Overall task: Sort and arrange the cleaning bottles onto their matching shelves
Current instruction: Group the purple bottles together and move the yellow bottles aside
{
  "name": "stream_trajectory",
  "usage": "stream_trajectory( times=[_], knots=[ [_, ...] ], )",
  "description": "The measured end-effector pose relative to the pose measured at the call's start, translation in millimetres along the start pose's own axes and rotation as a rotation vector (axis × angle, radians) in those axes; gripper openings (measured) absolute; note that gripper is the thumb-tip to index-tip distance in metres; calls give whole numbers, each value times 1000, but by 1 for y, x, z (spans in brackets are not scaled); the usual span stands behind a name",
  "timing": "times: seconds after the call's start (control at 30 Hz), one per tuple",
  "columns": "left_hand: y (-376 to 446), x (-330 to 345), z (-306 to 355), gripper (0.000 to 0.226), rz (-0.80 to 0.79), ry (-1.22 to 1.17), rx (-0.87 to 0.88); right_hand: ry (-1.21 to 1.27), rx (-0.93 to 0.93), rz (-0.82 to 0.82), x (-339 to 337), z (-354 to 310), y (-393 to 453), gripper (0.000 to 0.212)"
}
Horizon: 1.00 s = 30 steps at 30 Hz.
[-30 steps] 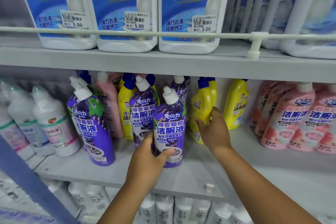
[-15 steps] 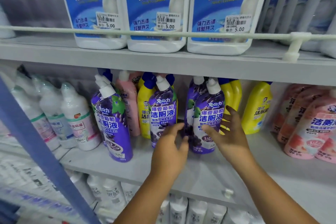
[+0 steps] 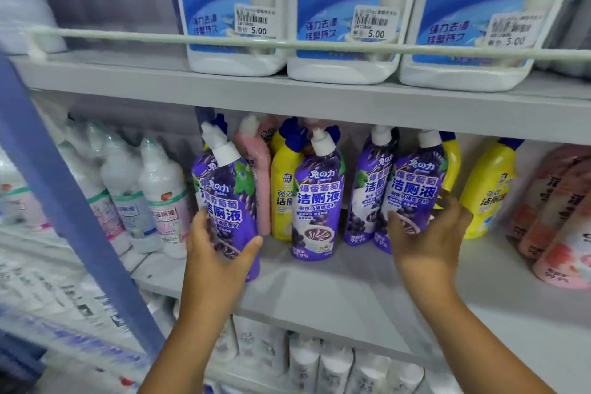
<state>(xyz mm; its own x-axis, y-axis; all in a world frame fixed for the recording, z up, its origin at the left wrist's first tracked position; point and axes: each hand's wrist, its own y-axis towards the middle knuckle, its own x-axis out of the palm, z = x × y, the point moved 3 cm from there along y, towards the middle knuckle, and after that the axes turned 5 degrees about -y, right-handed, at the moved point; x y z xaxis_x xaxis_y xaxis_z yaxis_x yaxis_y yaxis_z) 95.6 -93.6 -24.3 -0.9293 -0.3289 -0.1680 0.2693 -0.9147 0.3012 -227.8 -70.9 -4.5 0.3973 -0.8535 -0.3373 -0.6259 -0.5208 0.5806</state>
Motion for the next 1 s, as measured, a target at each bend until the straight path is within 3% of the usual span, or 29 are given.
stream_trajectory(
  times=[0.07, 0.17, 0.23, 0.33, 0.57, 1.0],
  knots=[
    [7, 2, -6, 96, -15, 42, -3, 44, -133, 10, -1, -24, -13, 64],
    [11, 3, -9, 89, -19, 104, 9, 181, -48, -308, 31, -44, -24, 48],
    [13, 2, -11, 85, -13, 136, 26, 217, 21, -482, 55, -54, -32, 55],
    [14, 1, -12, 84, -13, 159, 55, 220, 84, -564, 76, -65, -35, 74],
    [11, 6, -11, 87, -81, 130, 36, 63, 92, -575, 74, -70, -26, 59],
    [-33, 83, 14, 97, -424, -70, -14, -60, 209, -183, -60, 27, -7, 48]
  ],
)
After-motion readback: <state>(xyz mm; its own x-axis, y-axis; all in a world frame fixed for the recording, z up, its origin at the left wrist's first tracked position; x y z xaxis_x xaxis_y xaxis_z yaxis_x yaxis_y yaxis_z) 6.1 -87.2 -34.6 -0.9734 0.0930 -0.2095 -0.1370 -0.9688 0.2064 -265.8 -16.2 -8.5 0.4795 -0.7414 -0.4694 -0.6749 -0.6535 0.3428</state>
